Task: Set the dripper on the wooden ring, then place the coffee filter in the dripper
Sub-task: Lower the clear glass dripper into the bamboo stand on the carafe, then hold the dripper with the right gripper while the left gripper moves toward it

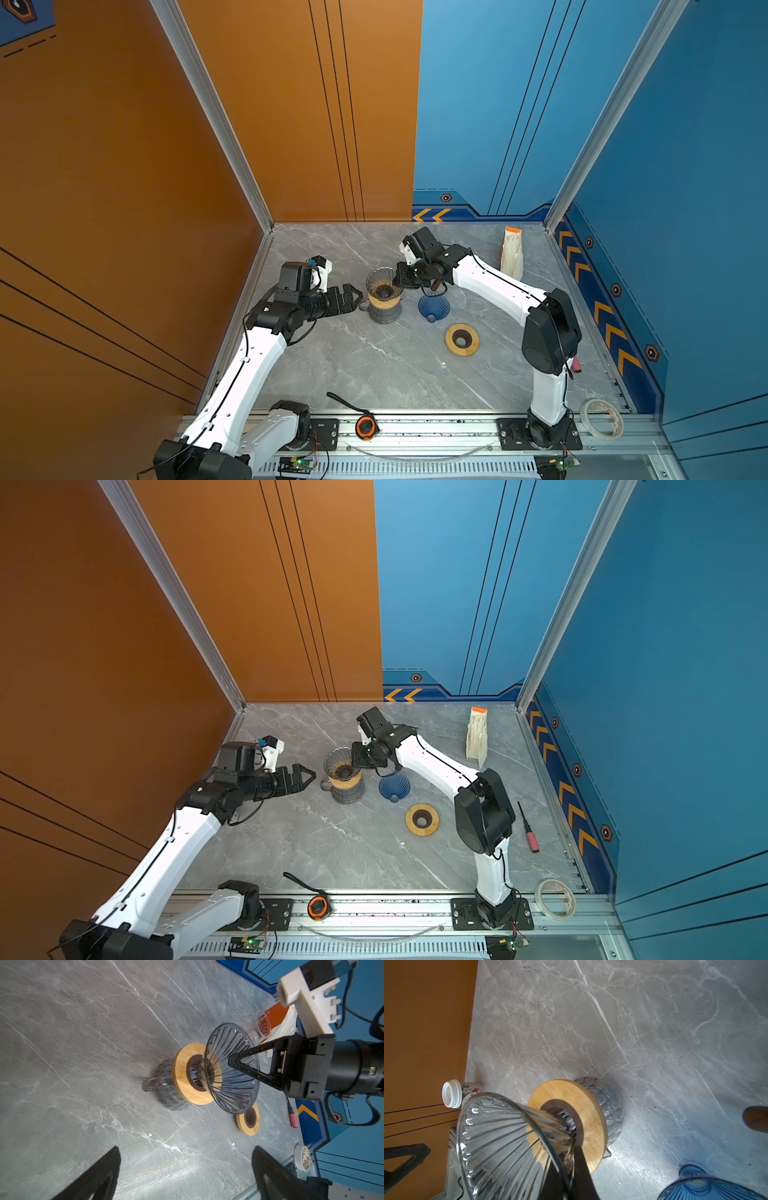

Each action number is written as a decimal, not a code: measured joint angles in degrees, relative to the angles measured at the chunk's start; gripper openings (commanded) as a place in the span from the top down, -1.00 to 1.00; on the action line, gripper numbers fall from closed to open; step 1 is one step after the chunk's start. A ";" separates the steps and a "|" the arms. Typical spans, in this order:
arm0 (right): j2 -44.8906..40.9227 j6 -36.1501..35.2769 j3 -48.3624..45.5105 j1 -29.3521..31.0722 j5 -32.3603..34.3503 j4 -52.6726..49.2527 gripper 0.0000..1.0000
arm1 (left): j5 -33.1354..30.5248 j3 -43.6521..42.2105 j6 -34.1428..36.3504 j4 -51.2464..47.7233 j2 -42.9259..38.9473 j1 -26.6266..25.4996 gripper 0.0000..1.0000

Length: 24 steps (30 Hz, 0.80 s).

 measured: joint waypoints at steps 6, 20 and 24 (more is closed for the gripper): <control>0.00 0.00 -0.50 0.00 0.20 0.02 0.77 | 0.02 0.00 0.00 0.00 0.02 0.00 -0.98; 0.00 -0.02 -0.50 -0.02 0.39 0.02 0.40 | 0.04 4.70 0.17 0.02 5.05 -0.35 -0.98; -0.09 -0.48 -0.44 -0.07 0.46 -0.04 0.33 | 0.04 7.43 0.79 0.13 6.82 -0.83 -0.93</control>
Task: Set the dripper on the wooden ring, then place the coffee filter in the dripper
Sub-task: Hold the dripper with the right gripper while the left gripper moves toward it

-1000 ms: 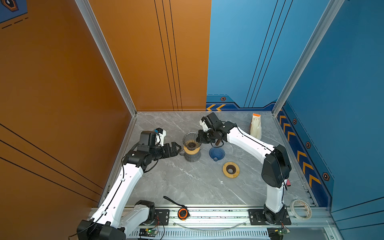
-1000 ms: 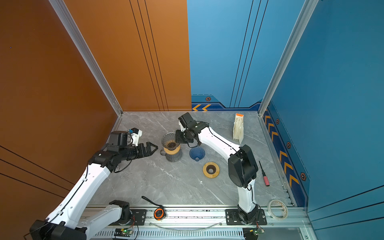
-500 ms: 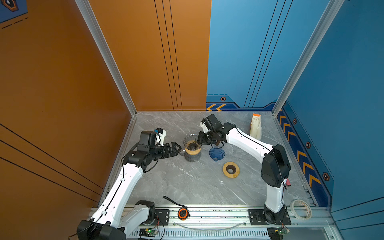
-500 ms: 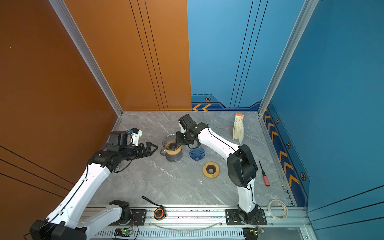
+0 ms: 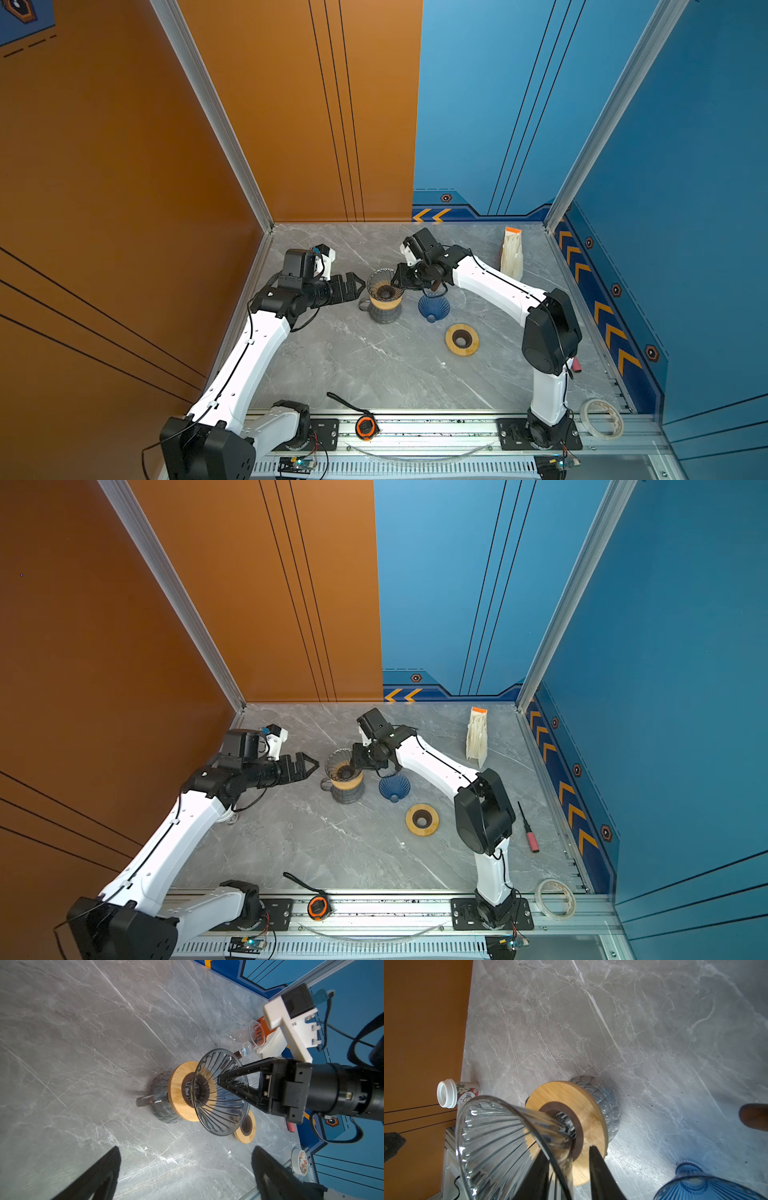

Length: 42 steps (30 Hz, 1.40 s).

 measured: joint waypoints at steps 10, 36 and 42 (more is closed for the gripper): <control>-2.14 -2.56 1.36 -0.17 3.10 -2.75 0.28 | 0.02 4.31 2.45 0.13 5.51 -1.36 -0.78; -1.79 -5.42 6.82 -1.07 4.24 -10.23 0.51 | 0.00 7.23 4.33 0.20 15.41 -4.37 -0.18; -0.98 -5.57 6.84 -1.07 4.24 -10.78 0.52 | -0.02 7.26 4.26 0.17 16.81 -4.37 -0.06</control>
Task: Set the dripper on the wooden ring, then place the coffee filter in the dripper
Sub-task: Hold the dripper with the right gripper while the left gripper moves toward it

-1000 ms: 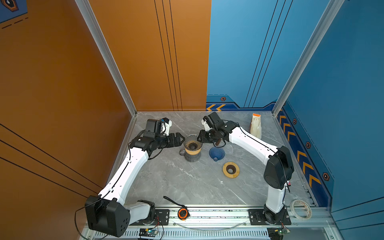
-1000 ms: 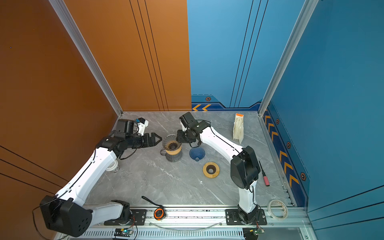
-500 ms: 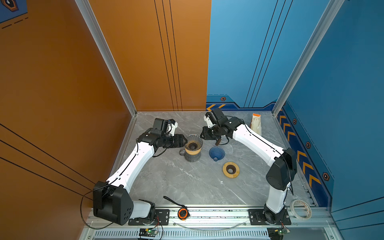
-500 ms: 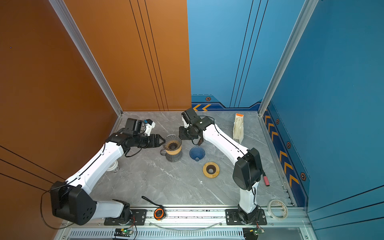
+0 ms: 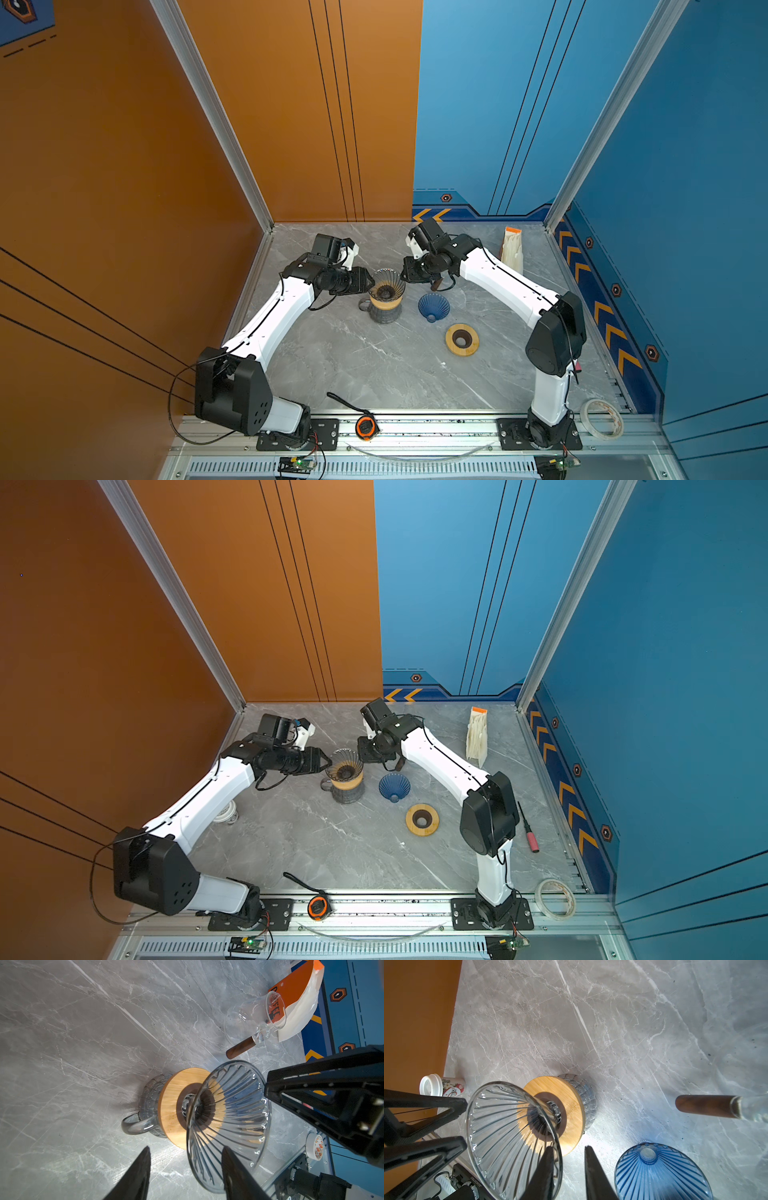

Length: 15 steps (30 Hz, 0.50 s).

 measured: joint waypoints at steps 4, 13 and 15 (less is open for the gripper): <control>0.63 0.00 0.15 0.00 -0.04 -0.22 0.57 | 0.00 0.00 -0.09 0.00 0.83 0.00 0.00; 2.23 0.00 1.18 0.04 -1.29 -0.37 0.65 | 0.00 1.92 -0.66 0.07 2.91 0.00 0.10; 2.25 0.00 1.27 0.04 -1.33 -0.39 0.65 | 0.00 2.01 -0.94 0.15 3.28 0.00 0.16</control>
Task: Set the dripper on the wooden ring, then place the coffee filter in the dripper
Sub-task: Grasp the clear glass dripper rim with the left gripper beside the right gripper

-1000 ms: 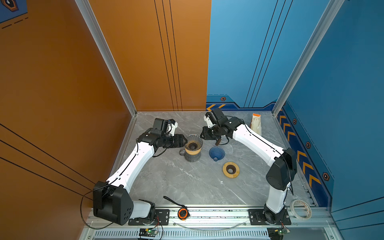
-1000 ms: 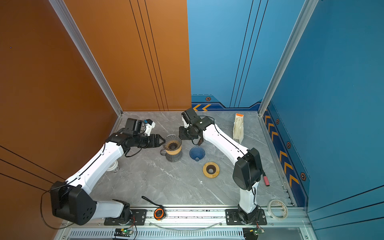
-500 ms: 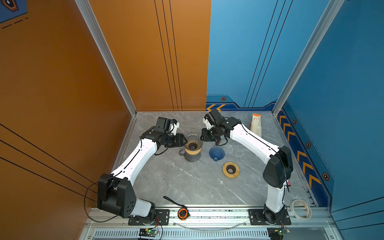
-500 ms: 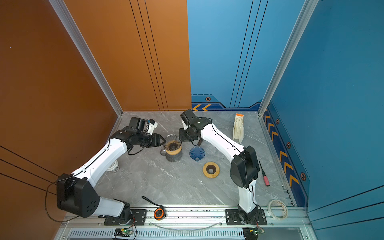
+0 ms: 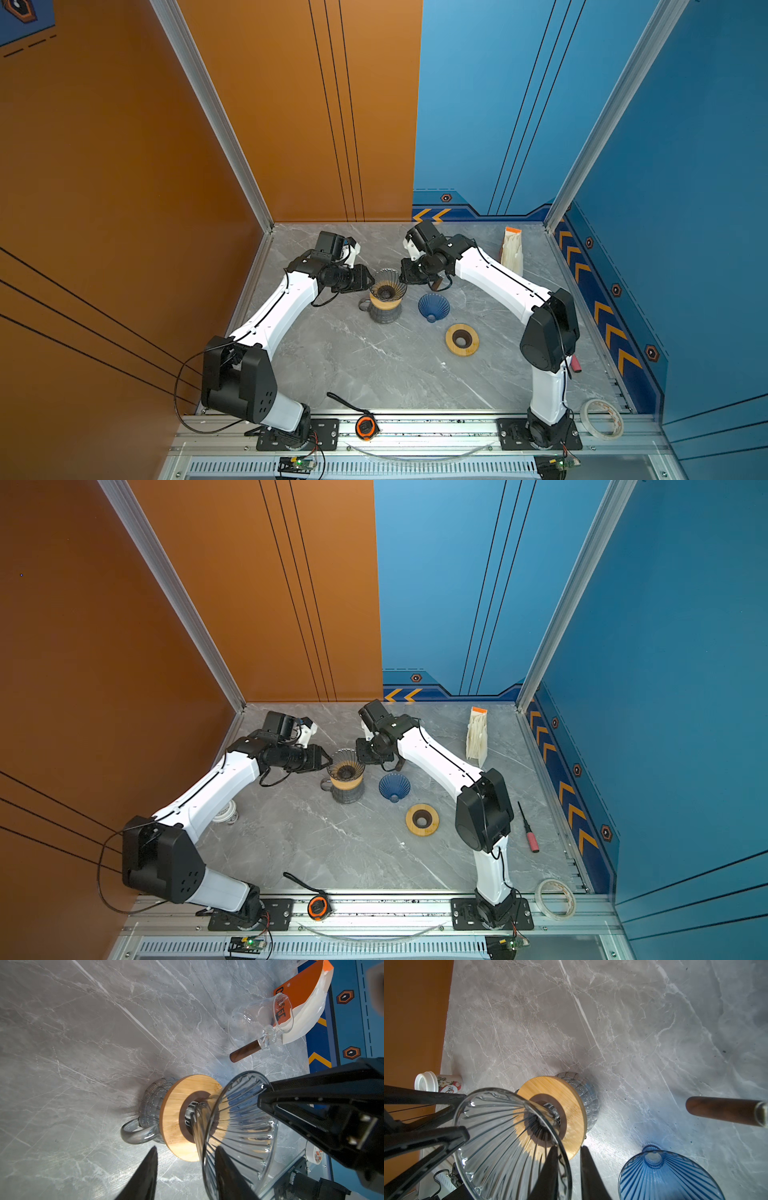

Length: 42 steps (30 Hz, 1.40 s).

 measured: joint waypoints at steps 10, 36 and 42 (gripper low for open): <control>0.00 0.00 0.92 0.00 -0.02 -0.04 0.64 | 0.02 0.02 -0.72 0.02 1.09 0.00 0.41; 0.00 0.02 1.07 0.33 -1.31 0.04 0.89 | 0.04 0.02 -1.42 1.33 1.75 0.00 0.56; 0.00 0.07 1.40 0.33 -1.55 0.09 0.93 | 0.04 0.02 -1.44 1.31 1.95 0.00 0.61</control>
